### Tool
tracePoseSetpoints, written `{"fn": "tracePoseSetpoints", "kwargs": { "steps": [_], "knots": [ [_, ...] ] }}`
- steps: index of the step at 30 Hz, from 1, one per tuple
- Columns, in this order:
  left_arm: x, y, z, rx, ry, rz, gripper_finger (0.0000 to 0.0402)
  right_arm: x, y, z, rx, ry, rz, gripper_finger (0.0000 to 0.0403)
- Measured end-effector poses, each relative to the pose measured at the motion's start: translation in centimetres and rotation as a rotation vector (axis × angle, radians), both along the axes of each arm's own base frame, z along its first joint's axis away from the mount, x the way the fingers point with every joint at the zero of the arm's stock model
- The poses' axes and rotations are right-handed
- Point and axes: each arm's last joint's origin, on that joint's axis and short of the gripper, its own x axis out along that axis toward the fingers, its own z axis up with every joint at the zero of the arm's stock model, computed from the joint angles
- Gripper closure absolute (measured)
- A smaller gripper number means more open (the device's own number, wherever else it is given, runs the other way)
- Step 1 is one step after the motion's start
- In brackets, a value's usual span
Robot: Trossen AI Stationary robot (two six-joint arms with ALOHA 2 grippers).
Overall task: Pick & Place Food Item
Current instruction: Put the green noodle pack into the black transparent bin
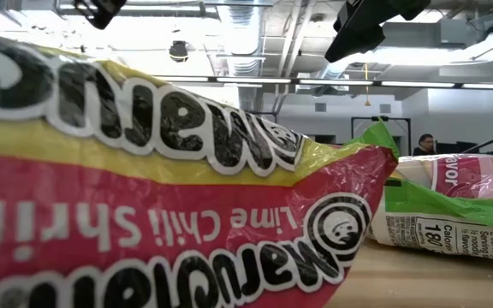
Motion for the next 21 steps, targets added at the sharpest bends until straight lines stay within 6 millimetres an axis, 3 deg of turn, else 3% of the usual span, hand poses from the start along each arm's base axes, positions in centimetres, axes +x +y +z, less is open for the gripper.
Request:
{"fn": "tracePoseSetpoints", "kwargs": {
  "steps": [6,13,18,21],
  "knots": [
    [1.3,-0.9,-1.6,0.066,0.018,-0.022,0.0329,-0.1,0.3,0.0,-0.001,0.003,0.011,0.0159],
    [2.7,-2.2,-2.8,0.023,-0.011,-0.029,0.0238,-0.2,0.4,0.0,-0.001,0.004,0.013,0.0159],
    [3.2,-3.5,-2.3,0.034,-0.09,-0.08,0.0207,-0.3,0.3,-0.2,-0.011,0.028,0.013,0.0159],
    [3.8,-4.6,-1.0,0.053,-0.141,-0.108,0.0206,-0.4,0.2,-0.3,-0.016,0.042,0.012,0.0159]
  ]
}}
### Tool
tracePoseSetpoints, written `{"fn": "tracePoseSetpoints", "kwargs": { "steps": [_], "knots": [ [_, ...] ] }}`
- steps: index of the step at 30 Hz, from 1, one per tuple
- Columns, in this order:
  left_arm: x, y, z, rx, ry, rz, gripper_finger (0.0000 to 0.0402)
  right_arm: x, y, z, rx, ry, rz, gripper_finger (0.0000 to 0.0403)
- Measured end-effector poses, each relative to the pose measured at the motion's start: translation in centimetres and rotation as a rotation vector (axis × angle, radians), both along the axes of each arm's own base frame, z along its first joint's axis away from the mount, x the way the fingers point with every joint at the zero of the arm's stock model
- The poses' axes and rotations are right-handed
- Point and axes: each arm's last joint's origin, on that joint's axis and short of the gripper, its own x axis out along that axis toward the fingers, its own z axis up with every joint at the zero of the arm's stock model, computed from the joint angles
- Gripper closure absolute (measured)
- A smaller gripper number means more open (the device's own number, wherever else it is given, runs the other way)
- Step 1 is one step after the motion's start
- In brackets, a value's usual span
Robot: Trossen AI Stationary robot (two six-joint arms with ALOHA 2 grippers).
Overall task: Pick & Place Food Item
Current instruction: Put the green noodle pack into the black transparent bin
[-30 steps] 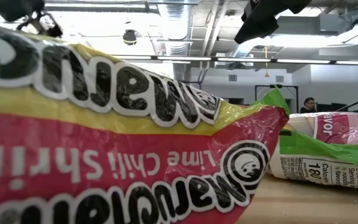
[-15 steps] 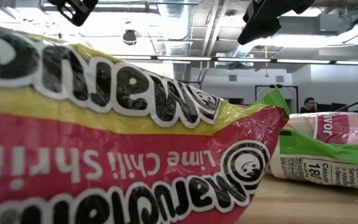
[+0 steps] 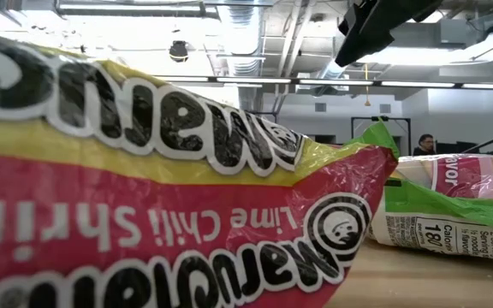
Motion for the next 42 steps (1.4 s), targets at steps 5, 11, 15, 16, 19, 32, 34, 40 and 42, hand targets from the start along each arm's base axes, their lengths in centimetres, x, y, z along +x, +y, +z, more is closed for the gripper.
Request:
{"fn": "tracePoseSetpoints", "kwargs": {
  "steps": [5,11,15,16,19,32,34,40,42],
  "knots": [
    [1.3,-2.2,1.5,0.074,-0.027,-0.007,0.021,-0.3,-0.1,0.0,-0.001,0.023,-0.01,0.0159],
    [4.2,-6.1,1.9,0.224,0.146,-0.006,0.0206,-1.2,0.2,0.5,0.016,0.03,-0.01,0.0159],
    [6.5,-8.6,2.3,0.31,0.248,-0.02,0.0205,-1.8,1.1,1.0,0.023,0.014,0.027,0.0159],
    [6.9,-9.1,2.4,0.33,0.269,-0.024,0.0205,-2.0,1.3,1.1,0.025,0.008,0.036,0.0159],
    [7.6,-10.1,2.9,0.363,0.299,-0.036,0.0205,-2.4,1.9,1.4,0.029,0.001,0.061,0.0159],
    [7.5,-10.4,4.6,0.377,0.26,-0.058,0.0205,-2.9,2.5,1.6,0.029,-0.011,0.085,0.0159],
    [7.5,-10.3,4.5,0.385,0.265,-0.057,0.0205,-2.9,2.5,1.6,0.029,-0.011,0.084,0.0159],
    [7.5,-10.3,4.6,0.387,0.267,-0.055,0.0205,-2.9,2.5,1.6,0.029,-0.011,0.084,0.0159],
    [7.5,-10.3,4.6,0.388,0.266,-0.053,0.0205,-2.9,2.5,1.6,0.029,-0.011,0.084,0.0159]
  ]
}}
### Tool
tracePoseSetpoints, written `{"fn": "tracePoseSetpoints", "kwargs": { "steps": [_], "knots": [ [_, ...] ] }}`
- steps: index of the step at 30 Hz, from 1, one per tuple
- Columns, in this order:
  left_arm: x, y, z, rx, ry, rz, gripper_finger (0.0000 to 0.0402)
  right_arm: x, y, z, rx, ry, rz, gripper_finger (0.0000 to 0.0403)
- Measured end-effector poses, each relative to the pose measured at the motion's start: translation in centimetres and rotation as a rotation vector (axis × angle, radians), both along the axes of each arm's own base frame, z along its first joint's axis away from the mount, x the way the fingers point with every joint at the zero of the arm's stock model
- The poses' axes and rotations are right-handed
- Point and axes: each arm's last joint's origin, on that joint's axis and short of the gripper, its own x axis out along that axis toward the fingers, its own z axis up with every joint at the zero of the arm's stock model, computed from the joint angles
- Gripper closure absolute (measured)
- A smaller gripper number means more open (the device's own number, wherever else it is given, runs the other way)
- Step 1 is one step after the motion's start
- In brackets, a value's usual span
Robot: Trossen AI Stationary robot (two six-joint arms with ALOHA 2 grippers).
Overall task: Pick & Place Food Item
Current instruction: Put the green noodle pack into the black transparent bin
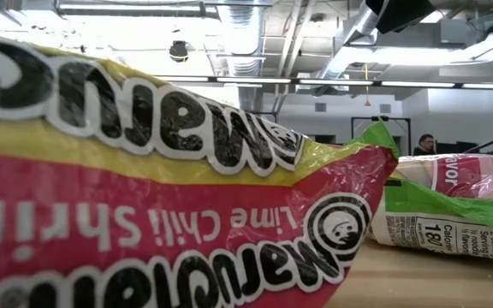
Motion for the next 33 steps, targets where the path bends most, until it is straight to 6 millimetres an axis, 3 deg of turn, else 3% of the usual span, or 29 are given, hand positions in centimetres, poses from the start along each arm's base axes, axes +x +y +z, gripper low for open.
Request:
{"fn": "tracePoseSetpoints", "kwargs": {
  "steps": [7,14,24,33],
  "knots": [
    [0.1,0.4,-0.6,0.011,0.042,0.059,0.0207,0.0,0.0,0.0,0.0,0.0,0.0,0.0159],
    [0.8,-0.1,-3.0,0.033,0.106,0.071,0.0211,0.0,0.0,0.0,-0.001,0.0,0.001,0.0159],
    [1.8,-1.3,-8.2,0.048,0.279,0.048,0.0211,0.0,0.0,0.0,-0.001,0.0,0.0,0.0159],
    [2.0,-0.9,-9.3,0.035,0.326,0.077,0.0236,0.0,0.0,0.0,-0.001,0.0,0.0,0.0159]
  ]
}}
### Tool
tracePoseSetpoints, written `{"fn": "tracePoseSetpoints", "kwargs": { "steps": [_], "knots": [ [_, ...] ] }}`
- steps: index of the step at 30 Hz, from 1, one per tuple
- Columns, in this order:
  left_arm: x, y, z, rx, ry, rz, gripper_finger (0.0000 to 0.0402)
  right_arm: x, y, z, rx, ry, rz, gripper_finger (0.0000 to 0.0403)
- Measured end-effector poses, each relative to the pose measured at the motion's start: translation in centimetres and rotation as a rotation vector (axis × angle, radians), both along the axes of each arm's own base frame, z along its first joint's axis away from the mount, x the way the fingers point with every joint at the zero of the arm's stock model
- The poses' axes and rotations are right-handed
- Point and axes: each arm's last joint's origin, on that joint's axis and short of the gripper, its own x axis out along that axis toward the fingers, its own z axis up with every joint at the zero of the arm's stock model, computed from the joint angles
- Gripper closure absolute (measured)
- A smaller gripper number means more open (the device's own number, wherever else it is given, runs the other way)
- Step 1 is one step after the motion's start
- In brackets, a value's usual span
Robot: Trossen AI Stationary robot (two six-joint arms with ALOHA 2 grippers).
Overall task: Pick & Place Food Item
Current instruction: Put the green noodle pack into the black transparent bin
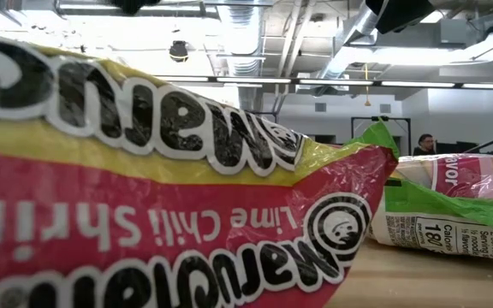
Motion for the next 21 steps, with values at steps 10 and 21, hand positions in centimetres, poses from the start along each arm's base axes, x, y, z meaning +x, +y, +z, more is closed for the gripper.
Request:
{"fn": "tracePoseSetpoints", "kwargs": {
  "steps": [10,21],
  "knots": [
    [0.7,-0.2,-3.2,0.01,0.065,-0.007,0.0243,0.0,0.0,0.0,-0.001,0.001,0.0,0.0159],
    [0.9,0.0,-3.5,0.01,0.071,-0.012,0.0284,0.0,0.0,0.0,-0.001,0.001,0.0,0.0159]
  ]
}}
